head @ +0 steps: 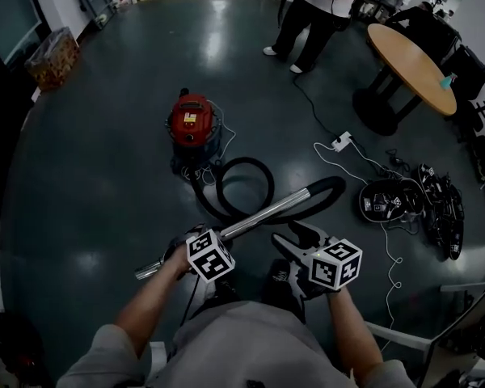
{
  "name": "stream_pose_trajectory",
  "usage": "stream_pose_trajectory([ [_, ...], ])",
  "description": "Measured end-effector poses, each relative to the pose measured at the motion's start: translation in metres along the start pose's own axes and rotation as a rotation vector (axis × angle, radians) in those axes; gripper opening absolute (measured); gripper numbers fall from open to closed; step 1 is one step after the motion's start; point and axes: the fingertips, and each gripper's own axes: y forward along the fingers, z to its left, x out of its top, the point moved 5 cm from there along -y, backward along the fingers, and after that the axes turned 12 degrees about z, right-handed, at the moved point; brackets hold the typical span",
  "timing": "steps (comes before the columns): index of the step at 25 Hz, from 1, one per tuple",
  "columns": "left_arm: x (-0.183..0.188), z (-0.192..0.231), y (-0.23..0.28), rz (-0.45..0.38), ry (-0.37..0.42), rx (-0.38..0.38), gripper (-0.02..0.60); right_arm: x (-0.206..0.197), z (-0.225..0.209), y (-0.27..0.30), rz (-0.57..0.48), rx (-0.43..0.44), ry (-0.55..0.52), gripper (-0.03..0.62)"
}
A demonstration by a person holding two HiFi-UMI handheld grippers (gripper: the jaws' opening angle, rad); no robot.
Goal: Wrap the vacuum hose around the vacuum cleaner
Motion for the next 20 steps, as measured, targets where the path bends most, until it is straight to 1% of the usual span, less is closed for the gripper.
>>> stream_pose_trajectory([
  [4,0.014,-0.006,0.008,-0.002,-0.094,-0.007,0.14,-0.004,-0.016,0.024,-0.003,0.122,0.168,0.255],
  [7,0.025,-0.015,0.015,-0.012,-0.17,-0.024,0.141,-0.009,-0.03,0.034,0.009,0.185,0.278,0.255],
  [13,0.042,-0.022,0.03,-0.052,-0.331,-0.061,0.141,-0.008,-0.046,0.062,0.021,0.243,0.393,0.255],
  [16,0.048,-0.019,0.034,-0.075,-0.385,-0.068,0.141,-0.007,-0.053,0.082,0.037,0.29,0.447,0.255],
  [18,0.052,-0.017,0.033,-0.088,-0.415,-0.069,0.141,-0.003,-0.056,0.094,0.043,0.317,0.466,0.255],
  [20,0.056,-0.017,0.033,-0.096,-0.439,-0.071,0.141,0.003,-0.058,0.106,0.036,0.351,0.51,0.255],
])
